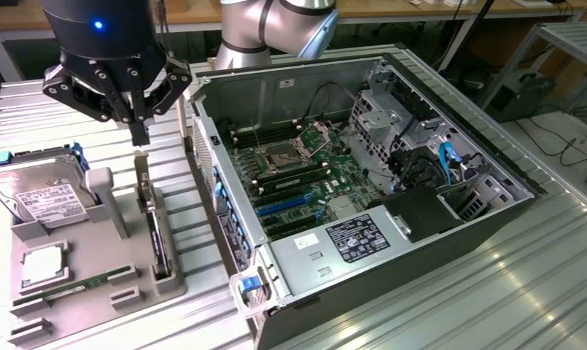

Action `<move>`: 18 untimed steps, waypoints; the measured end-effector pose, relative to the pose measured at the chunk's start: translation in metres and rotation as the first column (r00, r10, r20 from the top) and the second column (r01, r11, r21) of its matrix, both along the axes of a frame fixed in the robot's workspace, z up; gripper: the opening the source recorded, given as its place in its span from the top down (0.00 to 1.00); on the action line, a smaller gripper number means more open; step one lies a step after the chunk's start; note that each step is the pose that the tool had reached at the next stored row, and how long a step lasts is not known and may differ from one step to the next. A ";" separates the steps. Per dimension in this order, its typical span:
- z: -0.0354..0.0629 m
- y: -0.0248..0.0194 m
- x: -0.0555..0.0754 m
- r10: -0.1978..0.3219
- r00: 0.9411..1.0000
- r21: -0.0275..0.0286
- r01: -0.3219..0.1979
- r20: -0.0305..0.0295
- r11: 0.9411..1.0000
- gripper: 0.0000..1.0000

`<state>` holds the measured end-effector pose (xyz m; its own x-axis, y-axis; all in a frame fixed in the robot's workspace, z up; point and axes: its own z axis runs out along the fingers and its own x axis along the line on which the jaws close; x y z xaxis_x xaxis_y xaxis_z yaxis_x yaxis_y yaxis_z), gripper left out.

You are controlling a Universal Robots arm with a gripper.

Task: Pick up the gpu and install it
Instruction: 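Reach for the gpu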

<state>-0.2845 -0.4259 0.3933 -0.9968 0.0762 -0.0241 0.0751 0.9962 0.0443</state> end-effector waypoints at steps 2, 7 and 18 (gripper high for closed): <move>0.0000 -0.0016 -0.002 0.000 1.000 0.000 0.000 0.000 1.000 0.89; 0.0000 -0.0040 -0.008 0.000 1.000 0.000 0.000 0.000 1.000 0.89; -0.0001 -0.0101 -0.028 0.000 1.000 0.001 0.000 0.000 1.000 0.89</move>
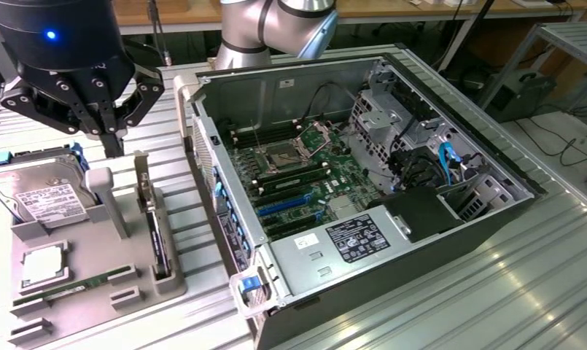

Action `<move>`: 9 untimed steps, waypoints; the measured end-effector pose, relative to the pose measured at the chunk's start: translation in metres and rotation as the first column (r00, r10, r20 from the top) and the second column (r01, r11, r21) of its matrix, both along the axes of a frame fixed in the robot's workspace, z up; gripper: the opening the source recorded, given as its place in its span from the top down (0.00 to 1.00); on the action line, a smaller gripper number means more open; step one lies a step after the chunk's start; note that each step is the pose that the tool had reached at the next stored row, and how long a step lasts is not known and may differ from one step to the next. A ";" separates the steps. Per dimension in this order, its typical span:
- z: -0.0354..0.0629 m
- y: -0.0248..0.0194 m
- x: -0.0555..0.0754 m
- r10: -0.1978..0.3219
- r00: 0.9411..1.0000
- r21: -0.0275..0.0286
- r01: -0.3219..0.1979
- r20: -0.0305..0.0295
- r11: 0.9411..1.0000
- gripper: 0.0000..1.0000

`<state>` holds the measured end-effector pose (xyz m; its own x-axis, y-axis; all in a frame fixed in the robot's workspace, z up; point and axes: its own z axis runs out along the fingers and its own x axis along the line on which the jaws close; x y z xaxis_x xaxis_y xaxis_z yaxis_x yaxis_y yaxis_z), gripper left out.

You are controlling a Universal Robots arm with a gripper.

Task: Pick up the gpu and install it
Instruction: 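Reach for the gpu, then pick up the gpu and move the gpu toward the slot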

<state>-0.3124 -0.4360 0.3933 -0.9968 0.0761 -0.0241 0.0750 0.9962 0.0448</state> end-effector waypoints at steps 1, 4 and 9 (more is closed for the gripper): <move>0.0000 0.0000 0.000 0.000 1.000 0.000 0.000 0.000 1.000 0.89; 0.0000 0.0000 0.000 0.000 1.000 0.000 0.000 0.000 1.000 0.89; 0.0000 0.0000 0.000 0.000 1.000 0.000 0.000 0.000 1.000 0.89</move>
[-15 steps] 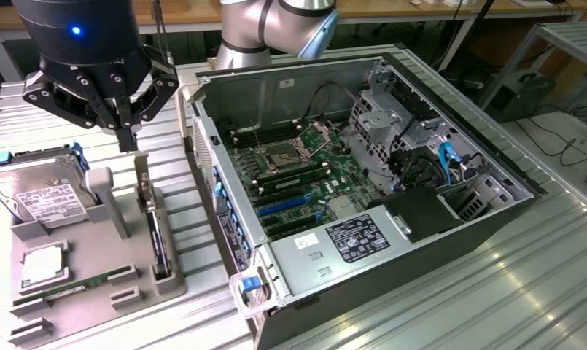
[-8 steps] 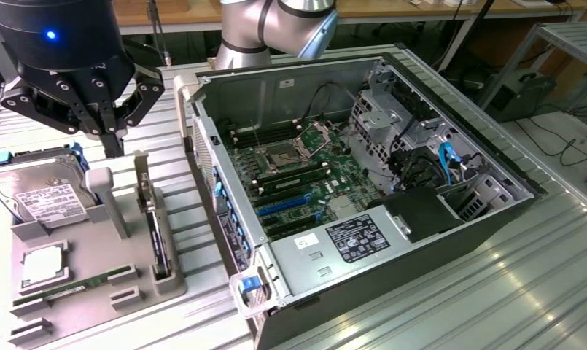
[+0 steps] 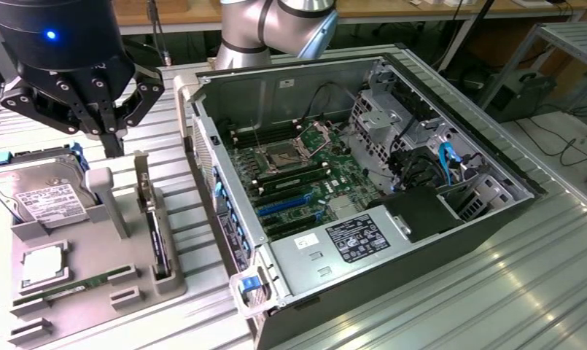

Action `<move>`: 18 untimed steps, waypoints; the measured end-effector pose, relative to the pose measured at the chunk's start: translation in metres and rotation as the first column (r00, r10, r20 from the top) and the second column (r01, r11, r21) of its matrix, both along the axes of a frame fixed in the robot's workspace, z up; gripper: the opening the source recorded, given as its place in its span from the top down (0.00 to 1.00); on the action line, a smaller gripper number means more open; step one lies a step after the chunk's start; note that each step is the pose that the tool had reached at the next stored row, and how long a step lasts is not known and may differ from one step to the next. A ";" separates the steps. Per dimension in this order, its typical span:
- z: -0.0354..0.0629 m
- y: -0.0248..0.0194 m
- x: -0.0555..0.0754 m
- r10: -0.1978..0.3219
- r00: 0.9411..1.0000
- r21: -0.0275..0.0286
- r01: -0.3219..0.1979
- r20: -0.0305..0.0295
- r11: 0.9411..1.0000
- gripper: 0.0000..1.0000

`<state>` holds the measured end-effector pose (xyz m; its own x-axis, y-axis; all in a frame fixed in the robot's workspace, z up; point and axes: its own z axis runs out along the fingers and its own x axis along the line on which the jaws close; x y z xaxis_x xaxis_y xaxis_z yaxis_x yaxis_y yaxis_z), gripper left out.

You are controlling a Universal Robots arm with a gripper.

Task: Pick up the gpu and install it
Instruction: 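Pick up the gpu and move the gpu toward the slot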

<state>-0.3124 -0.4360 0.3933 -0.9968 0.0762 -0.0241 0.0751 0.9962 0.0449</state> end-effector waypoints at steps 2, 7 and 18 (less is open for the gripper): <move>0.0000 0.0000 0.000 0.000 1.000 0.000 0.000 0.000 1.000 0.89; 0.0000 0.0000 0.000 0.000 1.000 0.000 0.000 0.000 1.000 0.70; -0.0012 0.0003 0.000 0.011 1.000 -0.009 -0.011 -0.001 1.000 0.34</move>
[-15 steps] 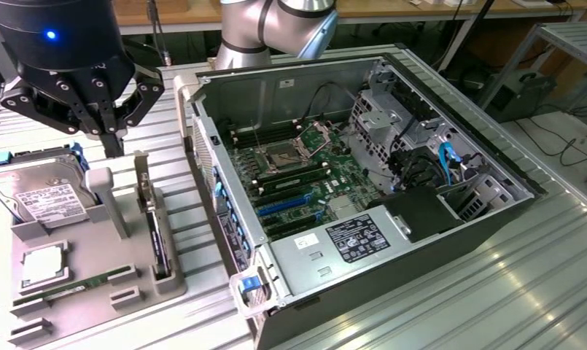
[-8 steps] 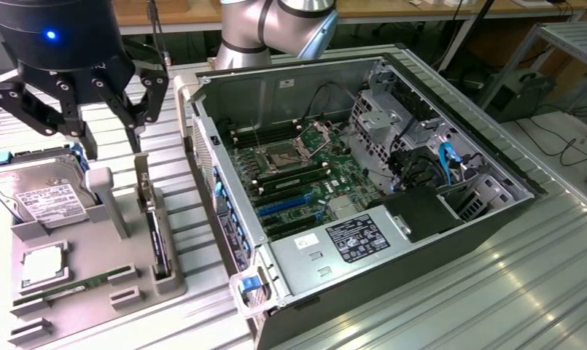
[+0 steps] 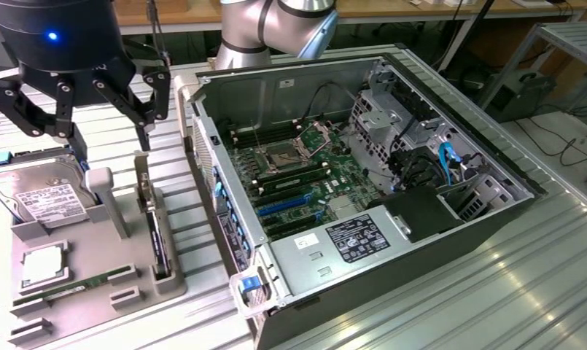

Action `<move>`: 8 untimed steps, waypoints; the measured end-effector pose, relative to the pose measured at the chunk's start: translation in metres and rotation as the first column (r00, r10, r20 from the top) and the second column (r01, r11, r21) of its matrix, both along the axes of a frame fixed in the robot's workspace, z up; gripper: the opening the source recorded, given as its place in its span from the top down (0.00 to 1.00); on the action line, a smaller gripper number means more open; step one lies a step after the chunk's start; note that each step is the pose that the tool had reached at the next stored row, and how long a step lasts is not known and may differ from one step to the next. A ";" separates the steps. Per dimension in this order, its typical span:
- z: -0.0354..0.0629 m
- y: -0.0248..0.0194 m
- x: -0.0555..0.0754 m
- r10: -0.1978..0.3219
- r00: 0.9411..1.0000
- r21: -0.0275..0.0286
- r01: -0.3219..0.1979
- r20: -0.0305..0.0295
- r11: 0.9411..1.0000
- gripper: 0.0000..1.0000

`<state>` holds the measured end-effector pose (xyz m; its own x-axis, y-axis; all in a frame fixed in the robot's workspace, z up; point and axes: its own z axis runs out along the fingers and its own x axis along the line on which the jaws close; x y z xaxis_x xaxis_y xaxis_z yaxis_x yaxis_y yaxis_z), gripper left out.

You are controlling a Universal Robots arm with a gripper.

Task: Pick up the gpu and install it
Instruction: 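Pick up the gpu and move the gpu toward the slot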

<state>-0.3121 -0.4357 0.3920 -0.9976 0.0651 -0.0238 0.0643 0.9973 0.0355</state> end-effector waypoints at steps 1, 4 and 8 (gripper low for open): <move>-0.0003 0.0001 0.000 0.003 1.000 0.000 -0.003 0.000 1.000 0.34; -0.0012 0.0002 0.001 0.011 1.000 -0.003 -0.011 0.000 1.000 0.34; -0.0036 0.0001 0.002 0.026 1.000 -0.016 -0.026 -0.002 1.000 0.34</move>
<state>-0.3101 -0.4355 0.3884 -0.9990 0.0385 -0.0233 0.0381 0.9991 0.0191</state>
